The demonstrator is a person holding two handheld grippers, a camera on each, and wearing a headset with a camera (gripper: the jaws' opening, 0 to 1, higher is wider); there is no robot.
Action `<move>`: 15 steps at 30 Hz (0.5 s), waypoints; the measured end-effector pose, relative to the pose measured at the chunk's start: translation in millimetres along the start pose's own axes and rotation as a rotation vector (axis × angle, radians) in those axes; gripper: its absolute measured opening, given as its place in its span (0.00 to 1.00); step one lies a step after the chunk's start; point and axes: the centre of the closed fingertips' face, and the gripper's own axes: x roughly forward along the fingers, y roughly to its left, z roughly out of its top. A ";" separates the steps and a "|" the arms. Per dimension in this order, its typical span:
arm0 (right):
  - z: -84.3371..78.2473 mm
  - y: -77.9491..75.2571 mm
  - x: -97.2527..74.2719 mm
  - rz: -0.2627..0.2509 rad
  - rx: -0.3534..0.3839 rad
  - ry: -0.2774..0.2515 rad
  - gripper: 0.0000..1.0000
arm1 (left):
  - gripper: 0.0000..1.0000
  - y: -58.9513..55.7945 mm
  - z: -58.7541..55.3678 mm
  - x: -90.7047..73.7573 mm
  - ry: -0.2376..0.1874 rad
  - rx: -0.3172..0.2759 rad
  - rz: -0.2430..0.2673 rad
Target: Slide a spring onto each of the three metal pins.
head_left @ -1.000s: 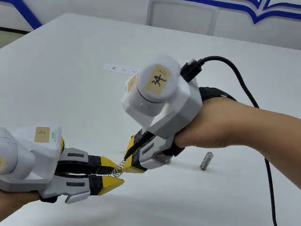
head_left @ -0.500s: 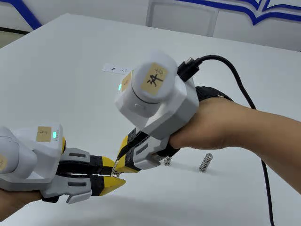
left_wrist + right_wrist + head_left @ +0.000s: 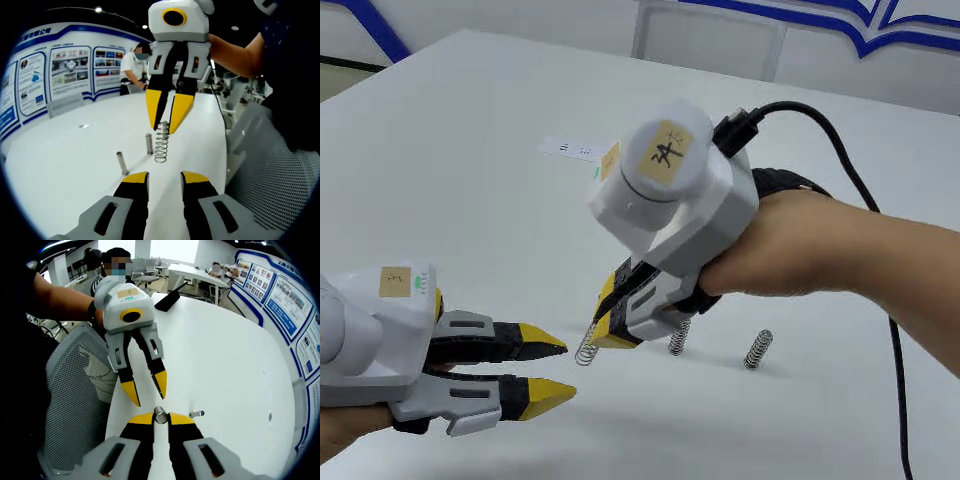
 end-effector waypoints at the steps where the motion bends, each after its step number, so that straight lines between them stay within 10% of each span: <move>1: -0.4 -3.1 -1.6 -0.004 0.001 0.003 0.11 | 0.27 0.9 -0.5 -1.3 -0.001 -0.003 0.005; 15: -12.6 -55.3 -6.0 -0.094 -0.017 0.093 0.11 | 0.37 11.4 -7.5 -14.3 -0.004 -0.035 0.071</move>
